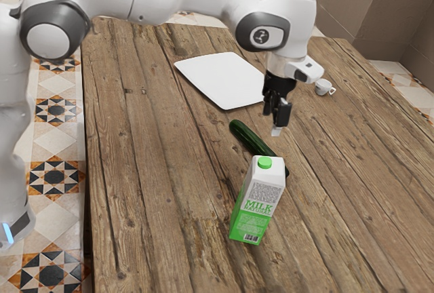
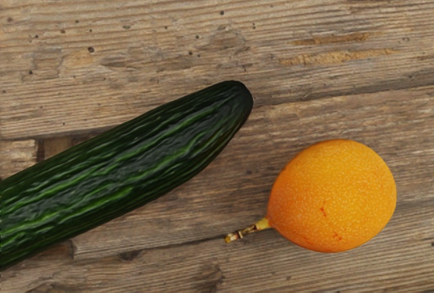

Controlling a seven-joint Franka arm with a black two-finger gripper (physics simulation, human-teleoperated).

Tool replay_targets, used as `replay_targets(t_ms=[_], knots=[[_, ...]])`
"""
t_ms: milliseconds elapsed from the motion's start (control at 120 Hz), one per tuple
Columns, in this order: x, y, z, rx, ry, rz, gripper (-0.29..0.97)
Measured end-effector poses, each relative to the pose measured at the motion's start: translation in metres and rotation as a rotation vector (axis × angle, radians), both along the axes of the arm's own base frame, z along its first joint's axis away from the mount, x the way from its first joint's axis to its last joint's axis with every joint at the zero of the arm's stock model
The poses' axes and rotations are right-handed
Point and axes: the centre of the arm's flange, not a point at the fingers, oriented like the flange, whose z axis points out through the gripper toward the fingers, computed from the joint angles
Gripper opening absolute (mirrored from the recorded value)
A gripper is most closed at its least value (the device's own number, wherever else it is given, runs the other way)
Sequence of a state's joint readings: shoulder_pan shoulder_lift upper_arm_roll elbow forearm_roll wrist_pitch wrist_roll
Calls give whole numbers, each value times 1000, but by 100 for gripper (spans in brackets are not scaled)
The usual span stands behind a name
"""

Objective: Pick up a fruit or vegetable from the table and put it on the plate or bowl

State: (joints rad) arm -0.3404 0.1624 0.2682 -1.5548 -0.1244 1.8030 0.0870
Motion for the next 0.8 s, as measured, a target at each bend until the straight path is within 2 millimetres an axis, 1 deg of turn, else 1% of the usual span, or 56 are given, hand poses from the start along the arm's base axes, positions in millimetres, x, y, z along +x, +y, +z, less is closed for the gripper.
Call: replay_targets(t_ms=[42,175,283,533,717,800], knots=[[1,-3,-2,7,-26,0,68],[4,-25,0,8,-97,-24,68],[4,-30,-15,4,-108,-26,68],[-3,-67,-41,1,-110,-77,68],[-1,-73,-50,-4,-110,-78,68],[-2,-77,-63,-7,-110,-79,68]])
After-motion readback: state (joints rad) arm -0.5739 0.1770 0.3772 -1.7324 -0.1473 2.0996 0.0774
